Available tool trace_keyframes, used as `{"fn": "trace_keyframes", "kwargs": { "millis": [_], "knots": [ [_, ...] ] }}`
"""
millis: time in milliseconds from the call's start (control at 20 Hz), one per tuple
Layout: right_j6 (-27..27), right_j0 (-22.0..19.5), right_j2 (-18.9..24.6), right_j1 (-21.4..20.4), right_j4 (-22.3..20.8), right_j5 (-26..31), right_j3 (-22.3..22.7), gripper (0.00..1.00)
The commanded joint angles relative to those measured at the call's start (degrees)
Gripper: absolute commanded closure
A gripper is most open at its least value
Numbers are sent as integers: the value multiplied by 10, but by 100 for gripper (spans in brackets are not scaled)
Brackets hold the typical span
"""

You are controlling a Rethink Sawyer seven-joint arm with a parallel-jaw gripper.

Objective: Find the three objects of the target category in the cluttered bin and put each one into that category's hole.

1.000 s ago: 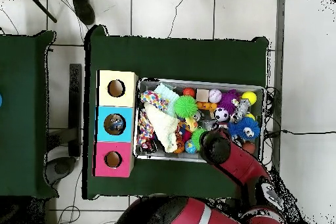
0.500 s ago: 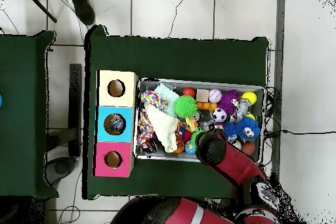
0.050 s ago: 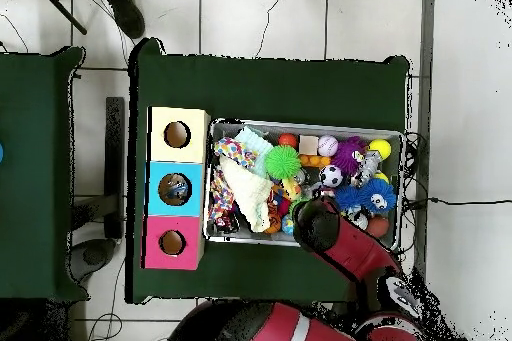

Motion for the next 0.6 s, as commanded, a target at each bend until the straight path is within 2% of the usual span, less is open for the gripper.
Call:
{"fn": "trace_keyframes", "kwargs": {
  "millis": [50, 600],
  "knots": [
    [73, -5, 113, 1, -7, -49, -11, 0],
    [68, -4, 115, 1, -9, -54, -13, 0]
  ]
}}
